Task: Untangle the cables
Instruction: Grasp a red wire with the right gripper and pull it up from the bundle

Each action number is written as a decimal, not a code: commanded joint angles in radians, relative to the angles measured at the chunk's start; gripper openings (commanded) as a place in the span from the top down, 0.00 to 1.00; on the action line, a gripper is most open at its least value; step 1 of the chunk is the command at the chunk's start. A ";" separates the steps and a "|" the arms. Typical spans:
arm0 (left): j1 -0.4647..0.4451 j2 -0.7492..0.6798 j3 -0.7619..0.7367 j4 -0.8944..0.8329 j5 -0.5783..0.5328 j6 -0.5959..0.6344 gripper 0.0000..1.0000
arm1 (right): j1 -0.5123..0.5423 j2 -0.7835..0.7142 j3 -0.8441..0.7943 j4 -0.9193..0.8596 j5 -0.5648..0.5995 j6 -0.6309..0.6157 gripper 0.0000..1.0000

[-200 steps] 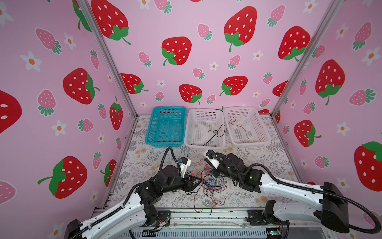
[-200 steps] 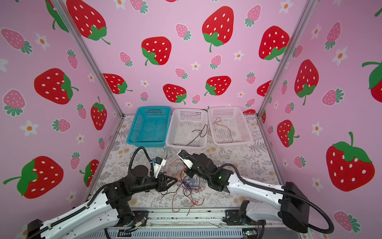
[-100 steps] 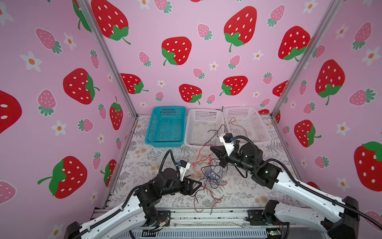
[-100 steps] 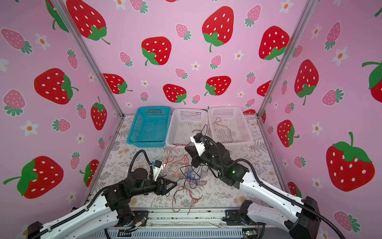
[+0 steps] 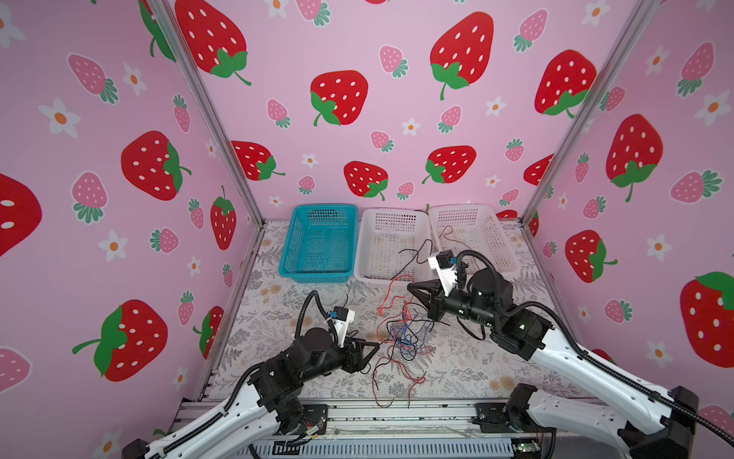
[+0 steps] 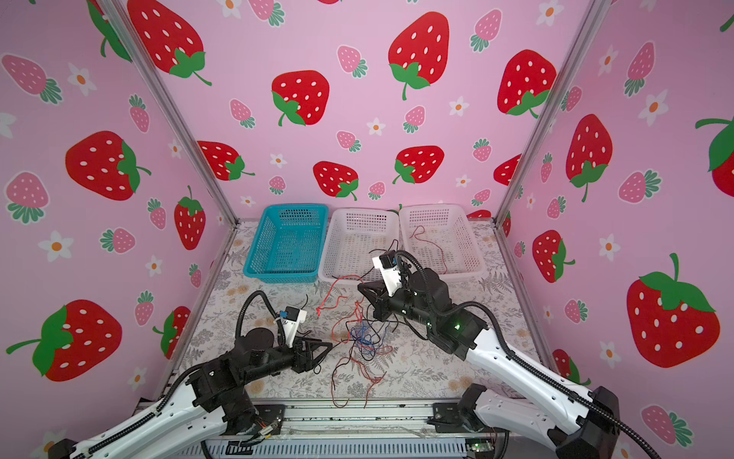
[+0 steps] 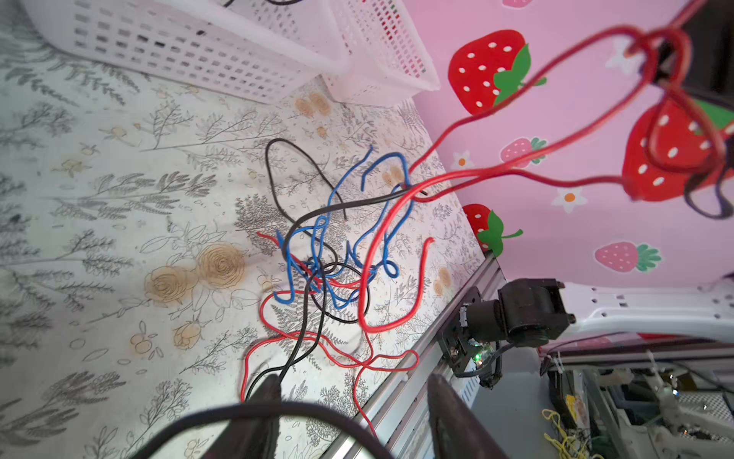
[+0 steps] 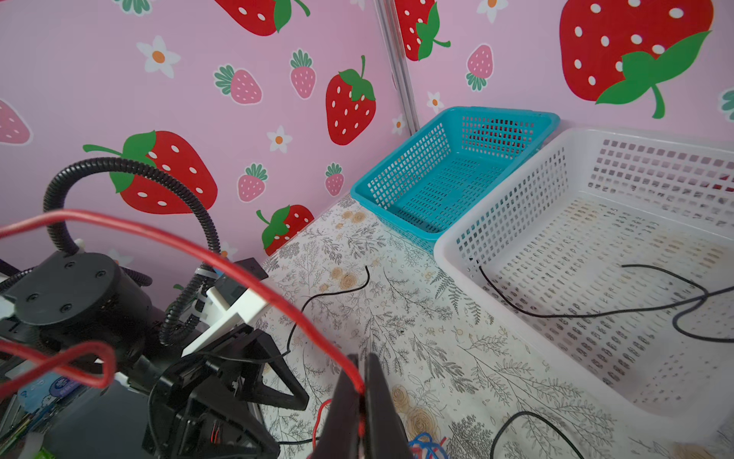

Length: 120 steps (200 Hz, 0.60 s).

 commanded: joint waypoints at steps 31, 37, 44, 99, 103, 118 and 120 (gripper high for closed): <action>0.054 0.078 0.200 -0.334 -0.135 -0.009 0.38 | -0.006 -0.025 -0.040 -0.081 0.170 -0.005 1.00; 0.061 0.109 0.223 -0.372 -0.135 0.004 0.36 | -0.006 -0.024 -0.043 -0.092 0.183 -0.009 1.00; 0.065 0.149 0.252 -0.414 -0.135 0.018 0.35 | -0.007 -0.023 -0.043 -0.104 0.197 -0.012 1.00; 0.030 0.555 0.446 -0.633 -0.011 0.203 0.01 | -0.024 -0.055 -0.008 -0.169 0.248 -0.040 1.00; 0.028 0.581 0.465 -0.656 -0.011 0.226 0.01 | -0.028 -0.056 -0.004 -0.173 0.250 -0.043 1.00; 0.018 0.643 0.517 -0.712 0.059 0.293 0.01 | -0.039 -0.059 0.004 -0.189 0.250 -0.049 1.00; 0.019 0.647 0.526 -0.720 0.064 0.294 0.01 | -0.040 -0.059 0.005 -0.190 0.248 -0.049 1.00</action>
